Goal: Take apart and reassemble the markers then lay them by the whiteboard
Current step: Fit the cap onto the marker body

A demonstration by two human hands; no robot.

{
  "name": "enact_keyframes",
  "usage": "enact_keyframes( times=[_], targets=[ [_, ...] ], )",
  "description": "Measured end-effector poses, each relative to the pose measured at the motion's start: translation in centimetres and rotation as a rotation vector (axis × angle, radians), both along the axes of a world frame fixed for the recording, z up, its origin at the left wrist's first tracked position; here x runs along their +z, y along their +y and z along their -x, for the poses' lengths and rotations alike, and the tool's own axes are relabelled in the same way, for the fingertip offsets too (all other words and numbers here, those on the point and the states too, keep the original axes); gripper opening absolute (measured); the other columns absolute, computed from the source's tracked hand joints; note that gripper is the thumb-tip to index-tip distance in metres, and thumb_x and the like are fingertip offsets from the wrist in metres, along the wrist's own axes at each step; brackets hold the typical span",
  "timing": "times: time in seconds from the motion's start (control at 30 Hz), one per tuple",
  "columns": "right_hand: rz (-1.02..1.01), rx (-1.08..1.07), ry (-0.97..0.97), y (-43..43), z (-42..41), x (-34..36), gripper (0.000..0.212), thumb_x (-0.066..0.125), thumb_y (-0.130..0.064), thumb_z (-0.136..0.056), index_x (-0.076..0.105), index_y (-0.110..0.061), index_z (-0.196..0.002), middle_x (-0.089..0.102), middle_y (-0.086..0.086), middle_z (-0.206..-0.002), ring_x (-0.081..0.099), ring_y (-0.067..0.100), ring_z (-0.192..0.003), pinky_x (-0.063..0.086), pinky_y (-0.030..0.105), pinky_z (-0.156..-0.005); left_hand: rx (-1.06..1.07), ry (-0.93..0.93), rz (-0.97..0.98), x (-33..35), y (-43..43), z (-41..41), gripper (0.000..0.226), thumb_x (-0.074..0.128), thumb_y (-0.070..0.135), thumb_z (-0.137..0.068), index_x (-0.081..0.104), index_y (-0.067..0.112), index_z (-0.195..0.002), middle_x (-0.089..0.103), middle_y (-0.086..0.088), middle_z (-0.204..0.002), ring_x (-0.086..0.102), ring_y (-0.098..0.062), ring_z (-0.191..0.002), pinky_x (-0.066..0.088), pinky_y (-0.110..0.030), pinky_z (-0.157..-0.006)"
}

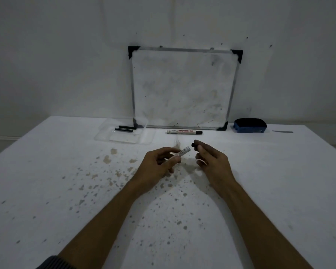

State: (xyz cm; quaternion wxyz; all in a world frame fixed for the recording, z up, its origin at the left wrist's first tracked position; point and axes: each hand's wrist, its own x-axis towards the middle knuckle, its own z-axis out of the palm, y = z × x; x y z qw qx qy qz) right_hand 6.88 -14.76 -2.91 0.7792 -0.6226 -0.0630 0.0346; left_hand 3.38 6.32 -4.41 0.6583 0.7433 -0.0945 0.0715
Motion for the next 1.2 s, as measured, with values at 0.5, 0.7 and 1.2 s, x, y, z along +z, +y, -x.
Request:
enact_keyframes(
  times=[0.5,0.7,1.2],
  targets=[
    [0.110,-0.026,-0.131,0.0,-0.7,-0.5,0.019,0.070,-0.019,-0.094,0.079,-0.024,-0.109,0.071,-0.005,-0.080,0.057,0.010,-0.071,0.054,0.023,-0.070,0.051,-0.012,-0.074,-0.4,-0.1,-0.3,0.028,0.081,0.037,-0.093,0.079,0.037,-0.120,0.083,0.005,-0.098,0.074,-0.013,-0.068,0.064,-0.025,-0.069],
    [0.260,-0.047,-0.353,0.4,-0.1,-0.5,0.024,0.064,-0.021,-0.098,0.074,-0.021,-0.120,0.072,-0.022,-0.080,0.062,0.002,-0.069,0.053,0.016,-0.066,0.036,-0.026,-0.058,-0.6,-0.1,-0.3,0.024,0.070,0.041,-0.100,0.077,0.037,-0.123,0.083,0.002,-0.092,0.071,-0.013,-0.063,0.060,-0.022,-0.063],
    [0.344,-0.070,-0.367,1.7,0.7,0.1,0.022,0.061,-0.046,-0.096,0.064,-0.043,-0.118,0.071,-0.018,-0.103,0.068,0.003,-0.084,0.055,0.017,-0.071,-0.007,0.083,0.014,0.7,-0.4,0.0,0.023,0.060,0.038,-0.107,0.080,0.028,-0.110,0.071,0.009,-0.077,0.069,-0.009,-0.066,0.056,-0.025,-0.059]
  ],
)
